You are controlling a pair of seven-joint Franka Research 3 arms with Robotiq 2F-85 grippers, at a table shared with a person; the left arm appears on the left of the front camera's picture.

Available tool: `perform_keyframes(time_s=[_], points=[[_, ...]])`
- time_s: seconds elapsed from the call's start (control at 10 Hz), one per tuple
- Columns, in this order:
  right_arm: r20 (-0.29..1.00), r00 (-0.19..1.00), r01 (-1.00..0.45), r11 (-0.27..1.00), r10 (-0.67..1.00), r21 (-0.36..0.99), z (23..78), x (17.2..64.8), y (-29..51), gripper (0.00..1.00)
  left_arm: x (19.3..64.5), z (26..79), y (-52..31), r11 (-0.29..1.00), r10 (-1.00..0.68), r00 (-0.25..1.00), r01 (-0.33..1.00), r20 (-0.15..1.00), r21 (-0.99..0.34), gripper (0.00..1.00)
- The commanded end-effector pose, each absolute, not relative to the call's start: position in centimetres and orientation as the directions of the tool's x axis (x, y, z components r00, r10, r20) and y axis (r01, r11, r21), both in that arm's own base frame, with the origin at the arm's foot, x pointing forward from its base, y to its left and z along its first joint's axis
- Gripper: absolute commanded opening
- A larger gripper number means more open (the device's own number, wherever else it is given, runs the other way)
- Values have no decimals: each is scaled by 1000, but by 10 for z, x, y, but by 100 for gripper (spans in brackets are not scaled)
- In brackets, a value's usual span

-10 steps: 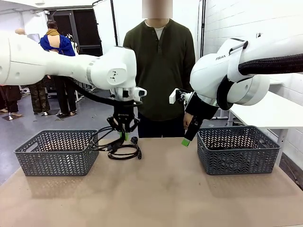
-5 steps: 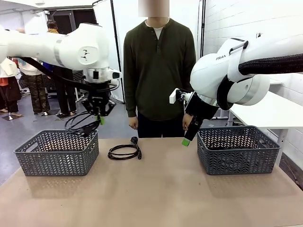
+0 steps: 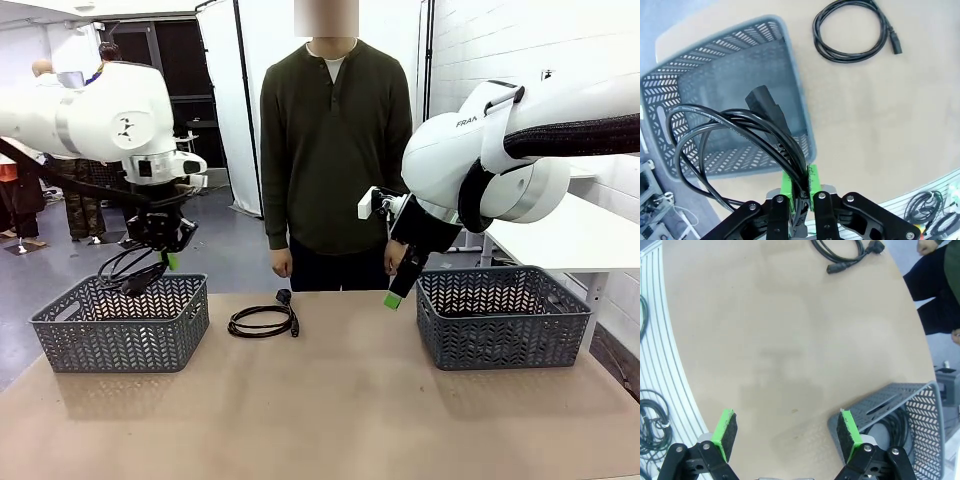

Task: Organize the cables according to human instructions.
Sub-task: Pick up a bundle of cables and place it in the basket indicated by the human.

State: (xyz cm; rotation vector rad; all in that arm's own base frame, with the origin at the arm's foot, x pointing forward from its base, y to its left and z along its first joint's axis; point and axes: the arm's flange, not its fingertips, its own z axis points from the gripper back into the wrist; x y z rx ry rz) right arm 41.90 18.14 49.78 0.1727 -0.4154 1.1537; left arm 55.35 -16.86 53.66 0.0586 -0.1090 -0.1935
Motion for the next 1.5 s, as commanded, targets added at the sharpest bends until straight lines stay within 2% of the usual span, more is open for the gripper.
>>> perform_keyframes(time_s=[0.0,0.1,0.9,1.4], points=[[403,340,-911,404,850,-82,497,419,181,100,552,530,-150,985,-170,981,169,98,17,0],[403,340,-911,404,850,-82,497,419,181,100,554,537,-169,980,-195,975,189,102,69,0],[403,340,-911,404,850,-82,497,419,181,100,555,527,-165,975,-221,970,219,96,34,0],[403,340,-911,404,850,-82,497,419,181,100,585,520,-141,978,-205,975,202,85,45,0]])
